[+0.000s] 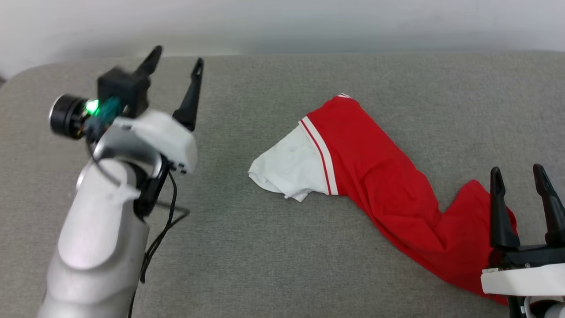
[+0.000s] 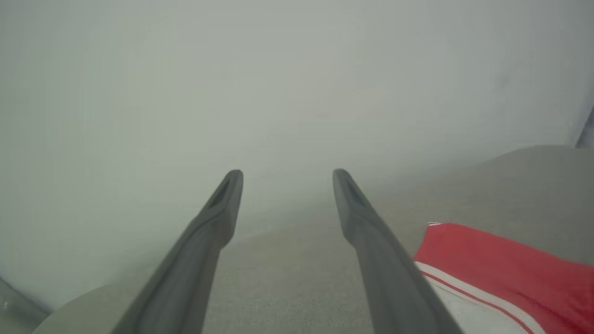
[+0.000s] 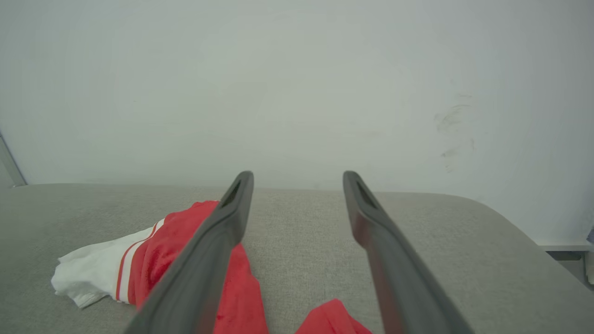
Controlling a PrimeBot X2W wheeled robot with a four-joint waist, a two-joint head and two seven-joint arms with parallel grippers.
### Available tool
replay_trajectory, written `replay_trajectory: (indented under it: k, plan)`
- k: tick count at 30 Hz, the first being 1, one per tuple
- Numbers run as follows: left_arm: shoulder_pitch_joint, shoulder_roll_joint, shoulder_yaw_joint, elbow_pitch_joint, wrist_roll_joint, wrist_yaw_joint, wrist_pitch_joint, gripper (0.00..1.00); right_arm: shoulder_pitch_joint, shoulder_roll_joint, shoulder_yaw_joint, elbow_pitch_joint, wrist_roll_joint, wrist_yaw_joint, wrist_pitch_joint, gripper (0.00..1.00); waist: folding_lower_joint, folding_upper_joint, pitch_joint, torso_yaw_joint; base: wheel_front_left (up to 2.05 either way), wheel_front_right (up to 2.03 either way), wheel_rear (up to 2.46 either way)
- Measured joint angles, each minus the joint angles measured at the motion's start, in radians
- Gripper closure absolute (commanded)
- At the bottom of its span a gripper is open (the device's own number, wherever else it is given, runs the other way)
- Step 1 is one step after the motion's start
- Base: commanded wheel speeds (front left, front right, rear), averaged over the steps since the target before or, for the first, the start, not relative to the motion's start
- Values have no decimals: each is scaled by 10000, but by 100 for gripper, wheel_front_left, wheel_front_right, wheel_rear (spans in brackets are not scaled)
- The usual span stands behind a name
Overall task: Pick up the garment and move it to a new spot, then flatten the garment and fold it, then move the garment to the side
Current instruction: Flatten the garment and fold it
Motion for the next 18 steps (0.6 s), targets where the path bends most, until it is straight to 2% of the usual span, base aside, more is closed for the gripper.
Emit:
replay_trajectory:
  k: [2,12,18]
  plan:
    - [-600,286,-686,297,-554,-31,1026,0,-59,29,36,0,-50,-2,-21,0,1,0,134,-124,0,0,0]
    - [-3130,2063,-4544,1009,-4677,-42,6096,0,-597,96,215,65,-301,0,-69,0,2,0,835,-706,0,0,0]
    - [-4110,2642,-6194,1221,-6088,-42,8009,0,-879,79,391,38,-370,0,-92,0,2,0,1233,-1038,0,0,0]
